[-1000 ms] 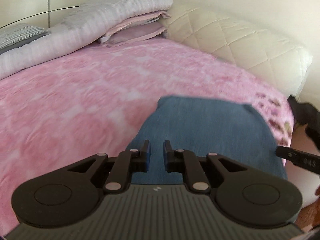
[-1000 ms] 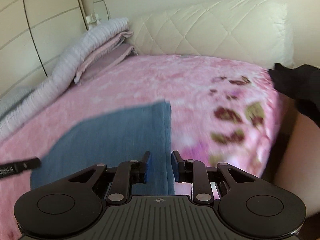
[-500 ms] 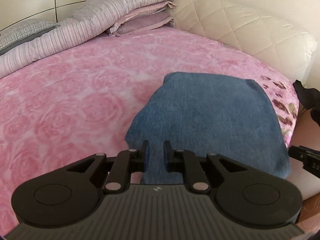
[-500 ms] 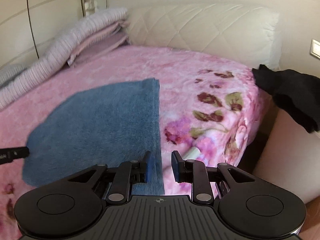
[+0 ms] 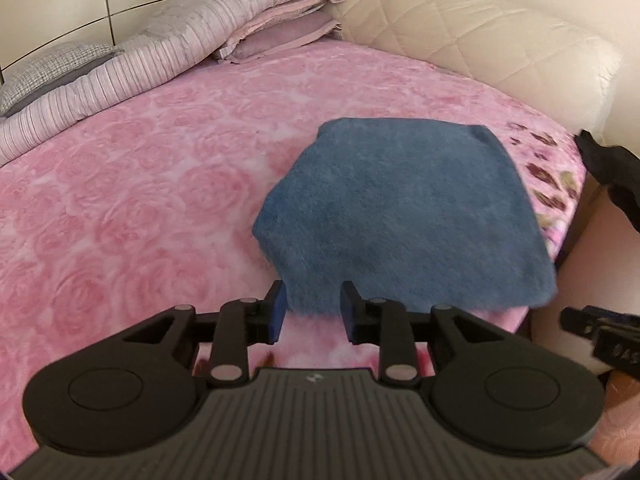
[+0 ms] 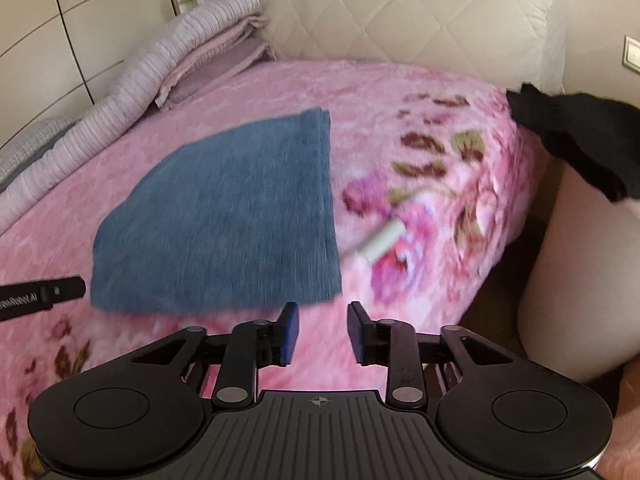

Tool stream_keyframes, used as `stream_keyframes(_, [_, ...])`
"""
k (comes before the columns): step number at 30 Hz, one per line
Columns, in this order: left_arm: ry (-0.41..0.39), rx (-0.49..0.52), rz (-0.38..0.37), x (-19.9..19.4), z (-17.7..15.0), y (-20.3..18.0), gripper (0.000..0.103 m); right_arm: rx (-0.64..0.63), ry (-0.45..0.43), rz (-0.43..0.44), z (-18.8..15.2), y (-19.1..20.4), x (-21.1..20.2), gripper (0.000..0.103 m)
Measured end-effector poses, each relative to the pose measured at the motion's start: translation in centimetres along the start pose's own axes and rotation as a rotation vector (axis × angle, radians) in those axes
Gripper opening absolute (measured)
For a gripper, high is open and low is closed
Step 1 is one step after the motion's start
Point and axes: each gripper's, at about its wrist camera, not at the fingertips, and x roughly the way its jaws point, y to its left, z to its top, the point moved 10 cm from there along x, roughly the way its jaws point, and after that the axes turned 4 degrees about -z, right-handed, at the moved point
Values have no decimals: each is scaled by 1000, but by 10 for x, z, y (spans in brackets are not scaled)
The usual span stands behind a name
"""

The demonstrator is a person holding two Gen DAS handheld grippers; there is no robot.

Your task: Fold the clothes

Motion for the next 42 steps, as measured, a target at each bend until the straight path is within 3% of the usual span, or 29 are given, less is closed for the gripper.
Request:
stream_keyframes(10, [-31,54,-11,-54,-18,-15,33,-13,-9,-46,-22,8,-45,45])
stream_keyframes(20, [-66,57,-24,-93,-29,-18,33,-87,-47,-107,-25,19,-76,46])
stream_keyframes(42, [-138,76,-69,-142,-27,-30,34,-125,-159,-78,-11,37,-122,48])
